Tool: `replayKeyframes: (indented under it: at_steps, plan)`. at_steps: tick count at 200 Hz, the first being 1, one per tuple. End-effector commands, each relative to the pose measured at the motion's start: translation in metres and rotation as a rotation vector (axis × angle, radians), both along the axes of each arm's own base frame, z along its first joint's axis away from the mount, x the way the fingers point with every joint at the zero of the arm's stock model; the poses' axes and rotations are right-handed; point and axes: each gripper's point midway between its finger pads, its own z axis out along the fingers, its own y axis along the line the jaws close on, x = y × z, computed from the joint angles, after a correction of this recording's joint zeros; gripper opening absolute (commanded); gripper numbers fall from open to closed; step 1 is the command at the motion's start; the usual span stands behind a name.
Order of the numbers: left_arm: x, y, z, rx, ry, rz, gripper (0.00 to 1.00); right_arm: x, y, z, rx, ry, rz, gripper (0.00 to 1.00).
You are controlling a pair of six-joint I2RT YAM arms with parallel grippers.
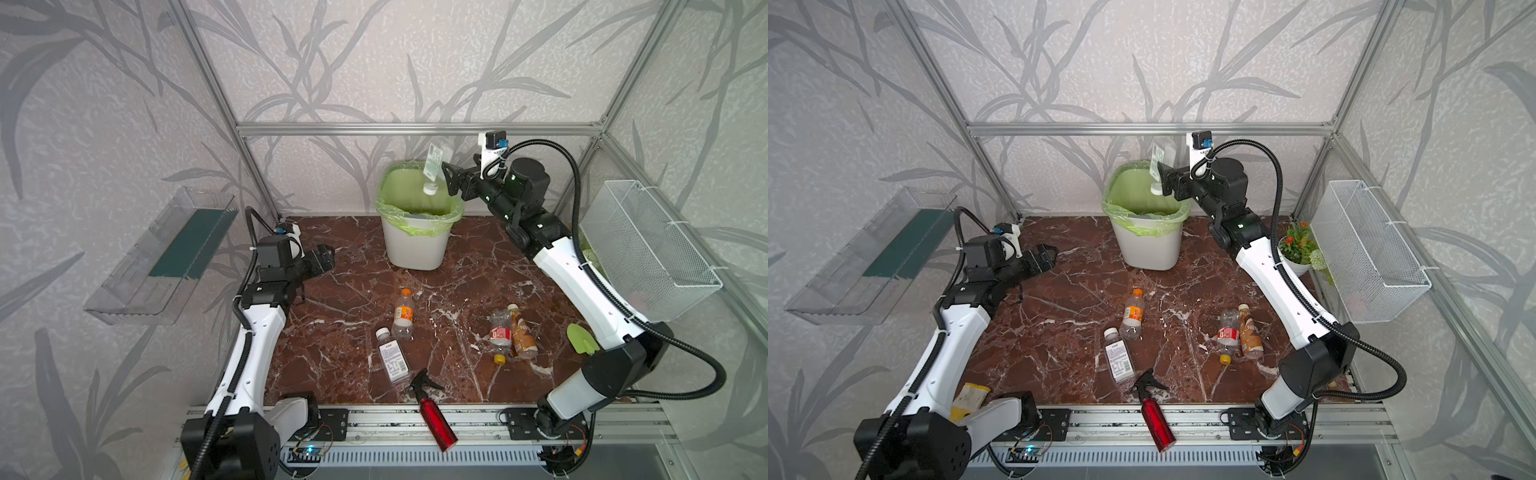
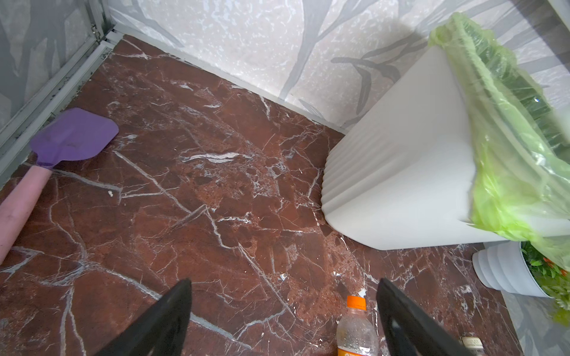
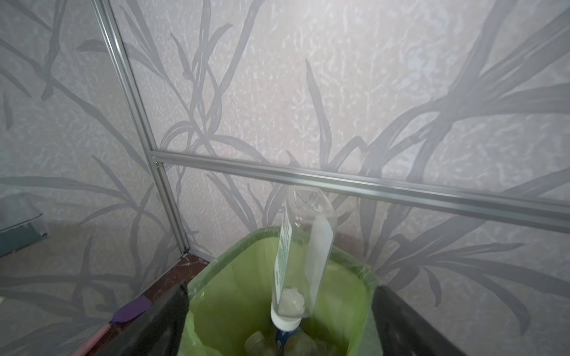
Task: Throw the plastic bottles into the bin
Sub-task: 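Lift the clear square bottle with the right gripper over the bin and release, then withdraw the right arm while the left gripper moves to the orange-cap bottle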
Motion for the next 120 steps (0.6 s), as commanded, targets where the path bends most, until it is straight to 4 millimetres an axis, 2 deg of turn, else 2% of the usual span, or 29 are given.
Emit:
replayKeyframes:
  at_steps: [1,13,34,47,92,120]
  plan:
    - [-0.004,-0.013,0.004,-0.032,0.009,-0.037,0.93,-0.039,-0.045,0.036,0.07,-0.078,-0.036,0.95]
    - [-0.005,-0.022,-0.001,-0.04,0.023,-0.06,0.93,-0.051,-0.059,0.032,0.067,-0.084,-0.057,0.95]
    - [-0.012,-0.043,-0.01,-0.002,0.059,-0.102,0.95,-0.065,-0.074,0.011,0.034,-0.05,-0.088,0.95]
    - [-0.018,-0.056,-0.015,0.018,0.083,-0.13,0.96,-0.067,-0.082,-0.015,0.006,0.006,-0.121,0.95]
    - [-0.041,-0.095,-0.054,0.041,0.208,-0.231,0.97,-0.067,-0.131,-0.138,0.054,0.28,-0.274,0.95]
    - [-0.053,-0.119,-0.078,0.076,0.295,-0.295,0.97,-0.074,-0.143,-0.19,0.069,0.39,-0.314,0.95]
